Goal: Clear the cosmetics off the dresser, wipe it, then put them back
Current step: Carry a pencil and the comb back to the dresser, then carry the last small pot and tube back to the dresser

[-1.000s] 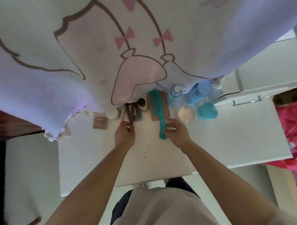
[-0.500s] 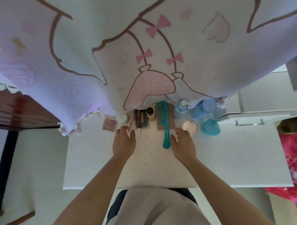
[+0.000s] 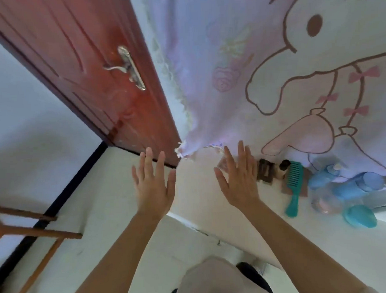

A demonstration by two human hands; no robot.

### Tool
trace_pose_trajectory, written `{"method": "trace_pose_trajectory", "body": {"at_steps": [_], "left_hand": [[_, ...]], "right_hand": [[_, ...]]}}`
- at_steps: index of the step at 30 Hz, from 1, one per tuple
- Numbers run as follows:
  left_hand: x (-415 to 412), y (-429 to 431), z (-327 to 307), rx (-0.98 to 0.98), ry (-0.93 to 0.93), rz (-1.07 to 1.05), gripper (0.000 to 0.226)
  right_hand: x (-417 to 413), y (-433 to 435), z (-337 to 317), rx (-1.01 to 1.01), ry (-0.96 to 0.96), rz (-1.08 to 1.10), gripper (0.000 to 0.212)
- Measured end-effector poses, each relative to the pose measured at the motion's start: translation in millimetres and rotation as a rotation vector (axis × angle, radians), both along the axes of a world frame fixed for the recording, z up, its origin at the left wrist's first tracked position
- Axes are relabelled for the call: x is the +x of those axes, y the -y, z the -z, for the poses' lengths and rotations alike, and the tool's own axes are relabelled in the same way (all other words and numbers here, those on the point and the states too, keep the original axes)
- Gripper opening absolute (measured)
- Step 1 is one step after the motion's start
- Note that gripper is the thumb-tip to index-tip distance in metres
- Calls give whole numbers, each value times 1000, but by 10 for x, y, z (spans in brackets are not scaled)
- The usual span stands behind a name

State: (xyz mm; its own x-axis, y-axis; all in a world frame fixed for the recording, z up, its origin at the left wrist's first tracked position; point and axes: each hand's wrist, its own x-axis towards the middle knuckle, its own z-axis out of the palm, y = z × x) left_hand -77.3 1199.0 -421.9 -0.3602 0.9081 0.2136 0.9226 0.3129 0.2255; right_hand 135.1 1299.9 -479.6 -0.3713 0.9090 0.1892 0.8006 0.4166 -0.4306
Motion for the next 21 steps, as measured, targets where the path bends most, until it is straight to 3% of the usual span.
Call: {"method": "trace_pose_trajectory", "body": {"at_steps": [6,13,21], "left_hand": [[-1583,1429,-605,47,-171,-245,60],[-2914,3524,-907,105,-194,-659,60],[-3902,4679,-747,104,-159,-929,61]], "right_hand": [[-1986,826,-573,136,-117,-254,67],[-4031,2255,-880,128,-97,-670,80],[-5745,3389,-753,115,-133,-1005,76]]}}
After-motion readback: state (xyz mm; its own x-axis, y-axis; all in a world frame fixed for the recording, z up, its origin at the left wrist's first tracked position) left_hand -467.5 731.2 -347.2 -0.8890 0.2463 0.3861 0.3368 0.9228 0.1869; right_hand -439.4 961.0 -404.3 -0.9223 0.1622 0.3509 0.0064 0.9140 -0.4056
